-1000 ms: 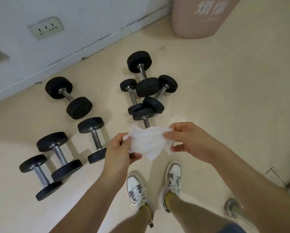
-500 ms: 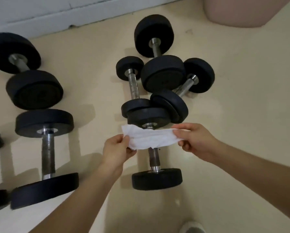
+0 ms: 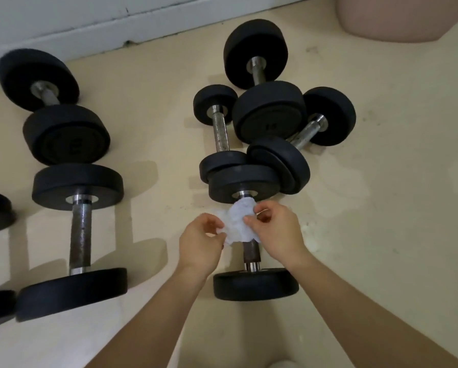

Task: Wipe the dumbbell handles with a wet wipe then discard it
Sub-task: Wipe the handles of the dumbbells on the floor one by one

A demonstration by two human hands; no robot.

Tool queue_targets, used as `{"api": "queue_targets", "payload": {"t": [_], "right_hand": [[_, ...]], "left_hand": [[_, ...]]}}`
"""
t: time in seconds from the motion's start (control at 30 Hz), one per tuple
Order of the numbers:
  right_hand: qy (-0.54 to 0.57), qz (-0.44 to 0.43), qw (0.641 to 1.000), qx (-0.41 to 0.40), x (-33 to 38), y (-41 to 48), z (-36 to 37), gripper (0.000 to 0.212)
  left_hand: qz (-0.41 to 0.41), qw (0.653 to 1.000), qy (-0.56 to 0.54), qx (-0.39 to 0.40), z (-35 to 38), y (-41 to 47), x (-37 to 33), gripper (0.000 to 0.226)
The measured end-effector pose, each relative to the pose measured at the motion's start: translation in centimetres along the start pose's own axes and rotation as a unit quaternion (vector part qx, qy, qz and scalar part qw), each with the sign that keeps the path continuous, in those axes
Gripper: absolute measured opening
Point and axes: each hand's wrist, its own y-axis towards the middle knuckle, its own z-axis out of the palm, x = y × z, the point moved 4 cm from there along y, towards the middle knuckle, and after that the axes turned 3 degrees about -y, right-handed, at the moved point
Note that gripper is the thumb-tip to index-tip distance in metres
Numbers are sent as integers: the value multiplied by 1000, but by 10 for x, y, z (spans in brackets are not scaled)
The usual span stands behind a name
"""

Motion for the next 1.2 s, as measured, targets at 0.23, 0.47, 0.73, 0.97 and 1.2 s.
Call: {"api": "queue_targets", "payload": {"t": [0.23, 0.47, 0.73, 0.97, 1.2], "right_hand": [[-60, -71, 992, 87, -13, -16, 6, 17], [-8, -33, 999, 6, 8, 4, 21, 14], [-84, -72, 993, 27, 14, 2, 30, 21], [-201, -194, 960, 6, 19, -31, 33, 5], [-32, -74, 995, 64, -7, -46, 32, 5]], "left_hand": [[130, 970, 189, 85, 13, -8, -3, 20], [80, 916, 239, 311, 7, -42, 3, 87], [280, 842, 396, 235, -4, -54, 6, 35], [307, 810, 434, 246, 18, -99, 17, 29], [163, 958, 146, 187, -20, -81, 6, 19]]}}
